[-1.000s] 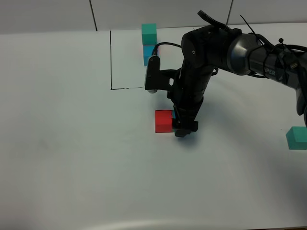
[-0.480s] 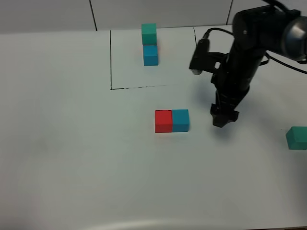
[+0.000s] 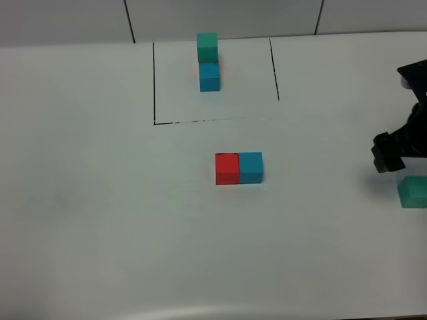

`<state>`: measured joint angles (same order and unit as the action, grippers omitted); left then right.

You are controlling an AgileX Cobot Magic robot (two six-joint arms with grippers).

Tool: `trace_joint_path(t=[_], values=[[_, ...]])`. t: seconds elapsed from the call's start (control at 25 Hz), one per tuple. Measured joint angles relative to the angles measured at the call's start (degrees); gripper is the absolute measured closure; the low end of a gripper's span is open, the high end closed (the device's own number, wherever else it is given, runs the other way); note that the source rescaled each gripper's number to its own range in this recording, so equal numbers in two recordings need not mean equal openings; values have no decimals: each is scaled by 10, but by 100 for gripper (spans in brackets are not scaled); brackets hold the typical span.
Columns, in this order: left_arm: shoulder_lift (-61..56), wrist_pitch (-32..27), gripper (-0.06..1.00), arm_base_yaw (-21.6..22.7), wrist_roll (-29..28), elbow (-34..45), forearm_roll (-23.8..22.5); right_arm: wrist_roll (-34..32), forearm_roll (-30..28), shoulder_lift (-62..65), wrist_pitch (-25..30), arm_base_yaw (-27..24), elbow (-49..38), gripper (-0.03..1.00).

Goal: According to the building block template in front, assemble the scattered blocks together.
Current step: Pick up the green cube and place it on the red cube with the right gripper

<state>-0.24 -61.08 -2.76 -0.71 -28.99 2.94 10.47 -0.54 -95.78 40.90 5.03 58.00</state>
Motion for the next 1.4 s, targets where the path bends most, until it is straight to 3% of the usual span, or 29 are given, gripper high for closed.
trace_joint_path(t=[0.16,0.4,0.8,0.92,1.04,1.08,1.24,1.4], values=[[0,0,79,0,0,0,0,-48,5,5,-5,-40,-33,22],[0,0,79,0,0,0,0,-56,15,-6,-31,-77,-46,22],[0,0,79,0,0,0,0,-29,38,-74,-61,-81,-46,23],[0,0,79,0,-1,0,0,-27,39,-83,-64,-81,-46,38],[0,0,79,0,-1,0,0,-27,39,-84,-64,-81,-46,79],[0,0,79,0,-1,0,0,-27,39,-84,-63,-81,-46,97],[0,0,79,0,-1,0,0,-16,39,-81,-60,-80,-46,95],[0,0,79,0,-1,0,0,69,22,-56,-4,-45,-21,95]])
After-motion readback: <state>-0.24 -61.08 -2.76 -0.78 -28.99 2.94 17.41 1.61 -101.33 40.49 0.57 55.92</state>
